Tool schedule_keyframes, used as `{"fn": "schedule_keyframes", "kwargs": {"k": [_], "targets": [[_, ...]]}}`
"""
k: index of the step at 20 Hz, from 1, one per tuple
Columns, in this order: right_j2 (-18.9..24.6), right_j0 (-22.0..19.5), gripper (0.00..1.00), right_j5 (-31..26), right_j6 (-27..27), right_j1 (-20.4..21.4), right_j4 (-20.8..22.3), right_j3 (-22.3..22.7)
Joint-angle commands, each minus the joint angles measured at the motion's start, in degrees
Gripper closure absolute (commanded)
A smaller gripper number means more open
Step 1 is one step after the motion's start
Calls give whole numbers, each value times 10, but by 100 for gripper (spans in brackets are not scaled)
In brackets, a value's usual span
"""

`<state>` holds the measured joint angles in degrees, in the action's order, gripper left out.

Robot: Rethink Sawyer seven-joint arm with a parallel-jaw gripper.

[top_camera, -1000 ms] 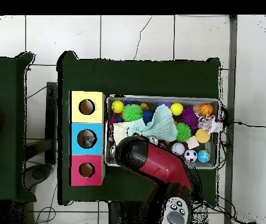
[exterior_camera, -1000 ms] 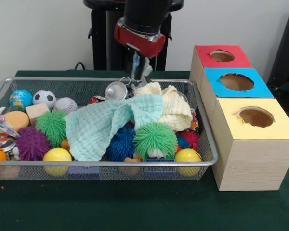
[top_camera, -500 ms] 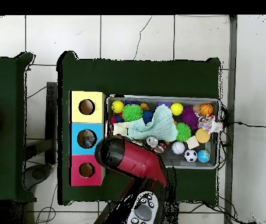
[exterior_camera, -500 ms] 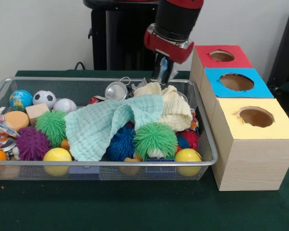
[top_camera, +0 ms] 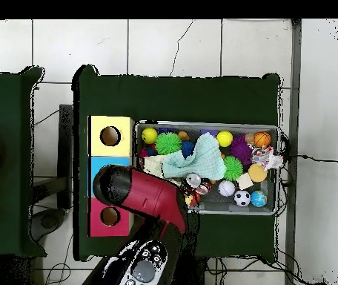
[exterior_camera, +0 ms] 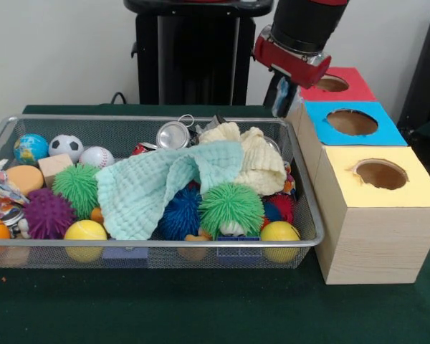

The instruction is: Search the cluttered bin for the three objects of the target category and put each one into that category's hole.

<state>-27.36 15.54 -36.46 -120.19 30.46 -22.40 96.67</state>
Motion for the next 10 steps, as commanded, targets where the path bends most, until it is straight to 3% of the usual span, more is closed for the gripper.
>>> {"fn": "schedule_keyframes", "kwargs": {"k": [1,6,10], "targets": [[-9,14,100,-81,-208,-30,-28,-68],[-19,20,100,-166,-245,-32,-19,-127],[-19,25,100,-186,-277,-47,-23,-158]]}}
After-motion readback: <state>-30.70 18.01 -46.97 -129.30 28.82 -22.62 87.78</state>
